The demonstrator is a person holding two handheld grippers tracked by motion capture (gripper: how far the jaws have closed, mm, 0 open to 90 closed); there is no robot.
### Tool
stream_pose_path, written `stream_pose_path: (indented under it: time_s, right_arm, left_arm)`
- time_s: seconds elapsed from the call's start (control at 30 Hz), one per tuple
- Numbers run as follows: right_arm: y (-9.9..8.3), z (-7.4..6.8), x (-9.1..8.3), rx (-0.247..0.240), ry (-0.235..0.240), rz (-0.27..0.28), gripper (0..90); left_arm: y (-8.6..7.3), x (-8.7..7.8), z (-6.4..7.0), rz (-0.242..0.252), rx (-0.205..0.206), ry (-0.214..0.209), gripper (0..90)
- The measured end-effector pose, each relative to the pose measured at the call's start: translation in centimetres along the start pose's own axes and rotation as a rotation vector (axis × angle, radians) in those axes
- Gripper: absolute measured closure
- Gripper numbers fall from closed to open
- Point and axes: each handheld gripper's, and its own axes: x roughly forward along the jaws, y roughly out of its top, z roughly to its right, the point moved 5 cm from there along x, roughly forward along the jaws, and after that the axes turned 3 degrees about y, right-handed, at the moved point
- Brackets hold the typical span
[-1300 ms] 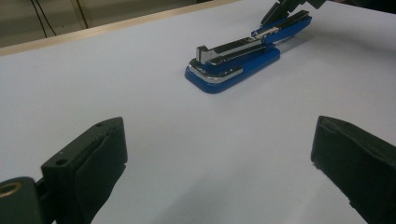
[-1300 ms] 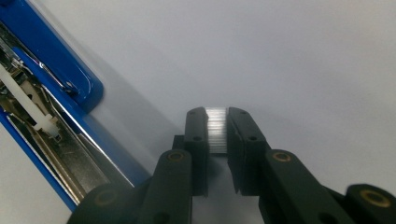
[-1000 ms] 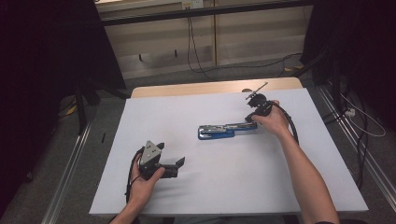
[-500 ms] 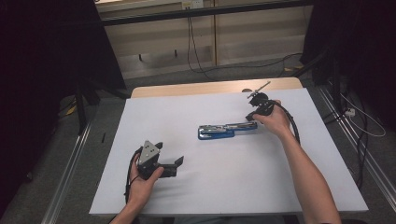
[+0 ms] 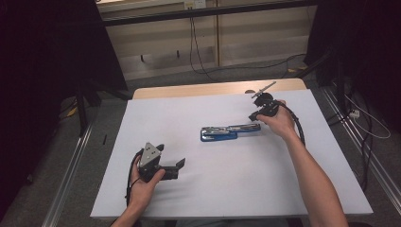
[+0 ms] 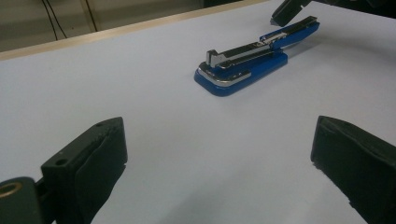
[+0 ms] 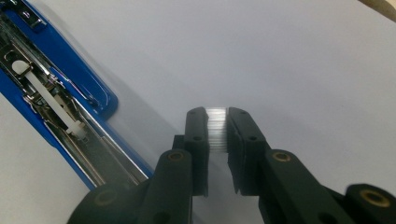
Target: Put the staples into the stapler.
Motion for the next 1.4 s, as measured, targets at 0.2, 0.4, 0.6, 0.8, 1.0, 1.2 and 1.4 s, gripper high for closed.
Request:
stream_pose_path:
  time_s: [0.2,0.4,0.6,0.8,1.0,1.2,1.4]
  right_arm:
    - [0.3,-0.4,-0.3,-0.006,0.027,0.026,79.3]
    - [0.7,-1.3,-0.7,-0.028,0.034,0.039,79.3]
    - [1.1,-2.1,-1.2,-0.055,0.049,0.074,79.3]
    - [1.6,-3.3,-1.5,-0.101,0.065,0.096,79.3]
    - [1.8,-4.2,-1.7,-0.134,0.081,0.118,79.3]
    - [1.9,-5.2,-1.7,-0.165,0.099,0.125,79.3]
    - [2.1,-5.7,-2.1,-0.179,0.110,0.141,79.3]
  left_arm:
    - [0.0,0.0,0.1,0.002,-0.001,-0.003,3.9]
    - [0.0,0.0,0.0,0.003,-0.004,0.002,3.9]
    - [0.1,-0.1,-0.3,0.008,-0.016,0.009,3.6]
    - [0.1,-0.3,-0.6,0.013,-0.027,0.018,3.6]
    - [0.0,-0.2,-0.5,0.008,-0.022,0.011,3.6]
    - [0.0,-0.1,-0.4,0.004,-0.015,0.012,3.6]
    - [0.0,-0.1,-0.5,0.005,-0.020,0.015,3.6]
